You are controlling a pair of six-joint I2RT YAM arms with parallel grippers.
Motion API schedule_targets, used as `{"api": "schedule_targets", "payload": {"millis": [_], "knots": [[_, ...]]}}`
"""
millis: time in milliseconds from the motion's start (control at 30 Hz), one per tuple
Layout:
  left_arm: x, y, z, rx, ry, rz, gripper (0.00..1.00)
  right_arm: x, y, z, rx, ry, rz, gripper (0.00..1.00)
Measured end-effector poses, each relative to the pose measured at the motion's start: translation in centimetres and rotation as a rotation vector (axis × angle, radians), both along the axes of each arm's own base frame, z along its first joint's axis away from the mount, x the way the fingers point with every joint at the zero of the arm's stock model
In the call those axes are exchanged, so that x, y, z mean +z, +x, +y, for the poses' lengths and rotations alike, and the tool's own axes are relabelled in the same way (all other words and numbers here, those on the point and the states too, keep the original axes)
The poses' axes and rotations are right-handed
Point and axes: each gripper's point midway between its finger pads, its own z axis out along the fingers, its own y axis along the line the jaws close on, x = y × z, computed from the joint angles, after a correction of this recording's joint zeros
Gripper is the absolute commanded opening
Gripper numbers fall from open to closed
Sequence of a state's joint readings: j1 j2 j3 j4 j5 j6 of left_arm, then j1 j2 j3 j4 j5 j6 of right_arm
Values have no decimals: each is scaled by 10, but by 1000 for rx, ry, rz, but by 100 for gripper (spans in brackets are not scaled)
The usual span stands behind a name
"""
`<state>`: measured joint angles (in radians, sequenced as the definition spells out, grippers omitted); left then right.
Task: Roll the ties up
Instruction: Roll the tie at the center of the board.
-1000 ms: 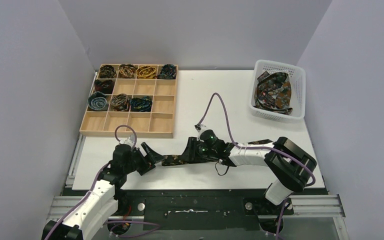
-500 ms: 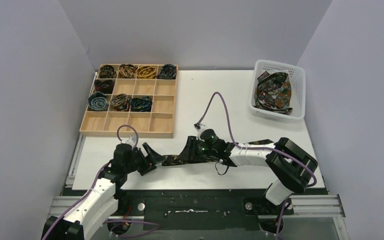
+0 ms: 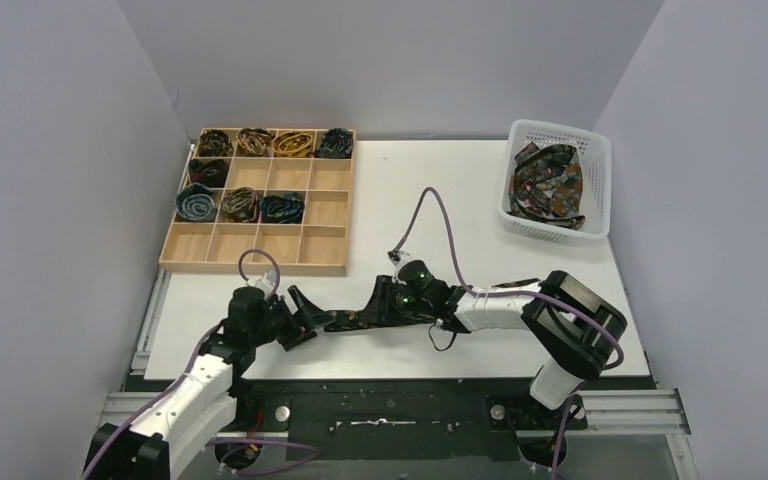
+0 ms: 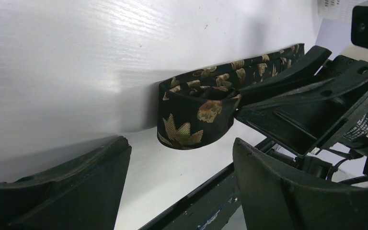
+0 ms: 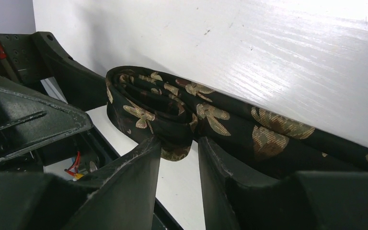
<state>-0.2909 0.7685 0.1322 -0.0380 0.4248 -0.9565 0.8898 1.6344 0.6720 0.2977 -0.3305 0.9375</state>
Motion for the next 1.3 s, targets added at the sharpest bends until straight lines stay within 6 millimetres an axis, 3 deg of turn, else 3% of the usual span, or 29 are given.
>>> {"api": "schedule_targets", "payload": {"millis": [200,700,1000,1300], "knots": [[0,0,-7,-43,-29,-10,75,-15,-2,-2,1,-37,28,35],[-3,12,-14,-123,-11,-87,73,-14,3,-2,-3,-40,24,34],[-4,21,-20,-191,6,-170,69,-15,6,-2,-4,-30,34,34],[-8,24,-29,-247,-4,-188,58,-15,7,-2,-1,-22,41,34]]}}
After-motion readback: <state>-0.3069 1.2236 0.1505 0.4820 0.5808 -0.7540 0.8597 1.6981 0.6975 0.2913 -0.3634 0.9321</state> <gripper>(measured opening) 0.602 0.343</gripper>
